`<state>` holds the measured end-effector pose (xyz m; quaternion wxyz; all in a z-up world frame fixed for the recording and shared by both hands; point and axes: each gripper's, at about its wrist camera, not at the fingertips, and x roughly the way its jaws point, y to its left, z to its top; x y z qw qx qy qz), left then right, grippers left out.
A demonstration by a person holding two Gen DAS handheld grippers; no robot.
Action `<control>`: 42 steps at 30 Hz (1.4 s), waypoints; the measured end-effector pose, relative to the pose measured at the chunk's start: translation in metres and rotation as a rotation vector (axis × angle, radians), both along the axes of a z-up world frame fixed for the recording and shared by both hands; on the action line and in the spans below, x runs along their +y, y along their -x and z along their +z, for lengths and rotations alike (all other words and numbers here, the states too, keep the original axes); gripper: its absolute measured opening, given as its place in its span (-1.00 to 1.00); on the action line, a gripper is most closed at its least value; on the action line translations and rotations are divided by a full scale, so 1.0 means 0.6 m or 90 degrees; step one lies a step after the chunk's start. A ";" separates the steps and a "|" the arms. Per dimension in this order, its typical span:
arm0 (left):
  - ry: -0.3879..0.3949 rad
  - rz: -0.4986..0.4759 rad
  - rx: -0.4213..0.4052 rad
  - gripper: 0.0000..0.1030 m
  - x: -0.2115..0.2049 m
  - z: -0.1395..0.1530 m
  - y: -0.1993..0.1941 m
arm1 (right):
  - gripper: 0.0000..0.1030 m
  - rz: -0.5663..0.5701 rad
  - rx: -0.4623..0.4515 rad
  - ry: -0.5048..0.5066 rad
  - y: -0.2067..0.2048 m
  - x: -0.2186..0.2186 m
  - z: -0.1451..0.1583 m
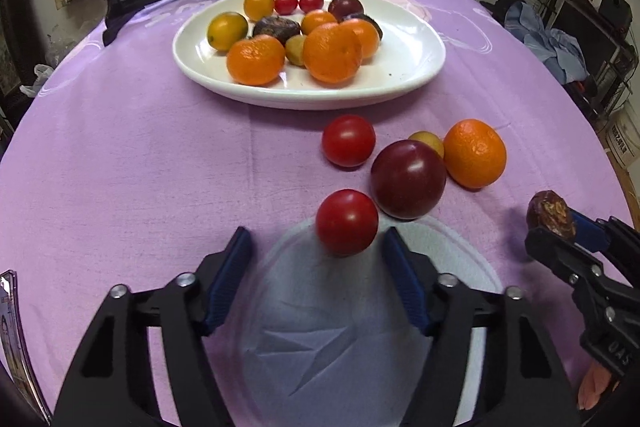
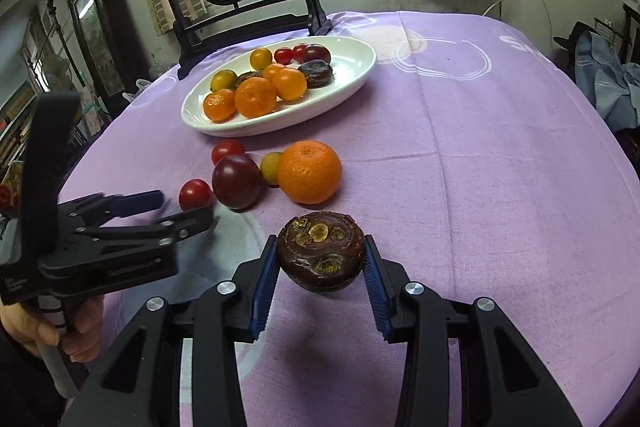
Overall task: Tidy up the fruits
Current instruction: 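Grasp another dark brown fruit with the right gripper while the left grasps a red tomato, then carry both fruits over the white plate and open both grippers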
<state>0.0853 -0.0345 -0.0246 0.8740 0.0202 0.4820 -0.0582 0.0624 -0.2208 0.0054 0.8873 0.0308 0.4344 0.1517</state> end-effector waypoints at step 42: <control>0.024 0.056 -0.066 -0.46 0.054 0.123 -0.167 | -0.19 0.019 -0.048 0.046 -0.232 0.094 0.079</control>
